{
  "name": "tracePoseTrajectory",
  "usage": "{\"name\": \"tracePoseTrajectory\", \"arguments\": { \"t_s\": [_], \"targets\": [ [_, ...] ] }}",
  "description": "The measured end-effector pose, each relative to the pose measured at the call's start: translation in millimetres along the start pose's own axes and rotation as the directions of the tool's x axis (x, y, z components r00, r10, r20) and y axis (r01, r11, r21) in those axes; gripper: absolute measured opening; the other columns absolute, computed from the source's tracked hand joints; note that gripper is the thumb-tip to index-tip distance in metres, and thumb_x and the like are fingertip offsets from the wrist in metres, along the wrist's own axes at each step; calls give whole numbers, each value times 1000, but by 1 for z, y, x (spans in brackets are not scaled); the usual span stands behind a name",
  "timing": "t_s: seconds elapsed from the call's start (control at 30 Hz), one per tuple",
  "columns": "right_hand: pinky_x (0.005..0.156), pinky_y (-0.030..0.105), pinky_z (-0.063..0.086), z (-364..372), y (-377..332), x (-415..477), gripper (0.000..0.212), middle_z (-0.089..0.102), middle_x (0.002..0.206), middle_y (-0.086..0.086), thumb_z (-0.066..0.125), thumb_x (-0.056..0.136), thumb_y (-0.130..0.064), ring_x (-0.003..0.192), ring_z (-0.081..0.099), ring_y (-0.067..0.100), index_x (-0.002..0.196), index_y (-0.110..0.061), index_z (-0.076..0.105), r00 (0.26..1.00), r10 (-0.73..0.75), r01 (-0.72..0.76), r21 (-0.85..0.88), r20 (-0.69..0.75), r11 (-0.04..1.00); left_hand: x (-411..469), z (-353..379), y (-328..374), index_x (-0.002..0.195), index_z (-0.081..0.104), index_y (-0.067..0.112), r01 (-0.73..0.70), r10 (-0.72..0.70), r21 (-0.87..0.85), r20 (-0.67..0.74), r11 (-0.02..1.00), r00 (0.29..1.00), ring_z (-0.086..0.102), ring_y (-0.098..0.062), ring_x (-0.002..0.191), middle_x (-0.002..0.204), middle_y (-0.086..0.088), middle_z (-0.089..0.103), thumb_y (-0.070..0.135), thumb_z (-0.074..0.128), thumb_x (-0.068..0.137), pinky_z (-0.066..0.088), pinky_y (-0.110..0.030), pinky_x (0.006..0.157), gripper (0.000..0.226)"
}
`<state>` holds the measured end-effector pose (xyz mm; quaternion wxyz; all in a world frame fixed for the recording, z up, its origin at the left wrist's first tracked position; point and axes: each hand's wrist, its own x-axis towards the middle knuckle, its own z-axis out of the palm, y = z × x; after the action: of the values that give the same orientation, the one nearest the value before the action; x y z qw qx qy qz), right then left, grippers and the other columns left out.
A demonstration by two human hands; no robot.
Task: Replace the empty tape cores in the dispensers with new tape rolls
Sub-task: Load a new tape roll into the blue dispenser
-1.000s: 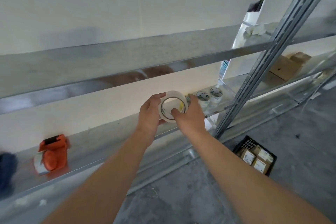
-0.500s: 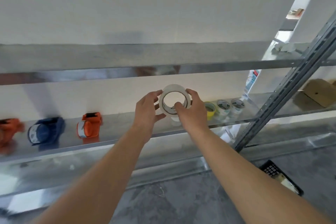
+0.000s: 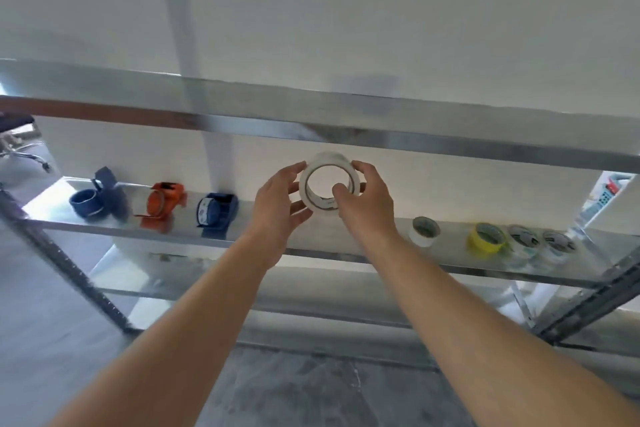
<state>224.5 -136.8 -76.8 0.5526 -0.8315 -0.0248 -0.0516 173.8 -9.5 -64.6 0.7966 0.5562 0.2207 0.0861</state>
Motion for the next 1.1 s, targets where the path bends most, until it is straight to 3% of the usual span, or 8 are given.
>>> {"name": "tracePoseTrajectory", "arguments": {
  "t_s": [0.13,0.3,0.5,0.67,0.77,0.93,1.03,1.1],
  "targets": [
    [96,45,57,46,-33,-10,48,65,124,1,66,91,-26,111,62,23,138,-29,55,999,-32,32,38,7,999,4,-49,29,117,75,28,-39,39,-11,-16,999,999,75,-35,107,120,-9,72,30,56,107,61,-46,101,22],
    [95,41,58,112,-70,-27,45,64,124,-2,66,94,-24,110,62,22,137,-30,54,999,-38,37,67,10,997,16,-119,63,117,74,29,-77,77,8,-4,997,997,75,-32,107,122,-9,72,30,51,109,63,-39,90,24],
    [89,41,61,190,-108,-48,46,61,116,-5,66,91,-25,98,61,13,134,-36,55,998,-44,40,79,44,996,30,-208,93,123,71,29,-79,79,5,-30,997,996,72,-37,115,130,-13,68,31,50,110,58,-49,105,24],
    [87,45,63,244,-131,-58,45,61,121,0,67,89,-27,104,62,19,133,-34,57,995,-43,35,81,93,996,42,-266,108,123,74,25,-63,59,-52,-83,997,995,77,-32,101,121,-14,72,27,54,109,65,-40,87,25],
    [83,37,62,276,-140,-58,43,61,121,1,65,93,-25,98,61,14,135,-31,58,987,-70,61,66,142,996,52,-298,115,120,71,24,-51,39,-91,-131,995,991,77,-29,98,111,-10,74,27,52,109,63,-33,71,22],
    [83,45,64,339,-152,-52,40,60,119,0,63,82,-39,100,66,21,122,-42,59,976,-61,51,54,207,997,77,-345,120,127,65,7,2,-49,-179,-259,984,965,75,-37,111,116,-14,75,23,53,107,60,-51,102,29],
    [77,43,65,384,-148,-42,32,60,121,0,67,86,-40,101,64,19,117,-39,60,966,-50,33,68,254,997,95,-375,122,116,66,8,24,-72,-162,-299,986,951,75,-33,102,109,-12,74,21,48,108,63,-46,95,23],
    [66,30,65,415,-141,-31,29,59,123,2,70,93,-34,96,63,16,120,-33,60,953,-62,39,81,297,996,111,-396,123,114,67,8,22,-70,-145,-333,989,940,76,-30,94,103,-11,74,19,49,106,63,-42,87,23]
  ]
}}
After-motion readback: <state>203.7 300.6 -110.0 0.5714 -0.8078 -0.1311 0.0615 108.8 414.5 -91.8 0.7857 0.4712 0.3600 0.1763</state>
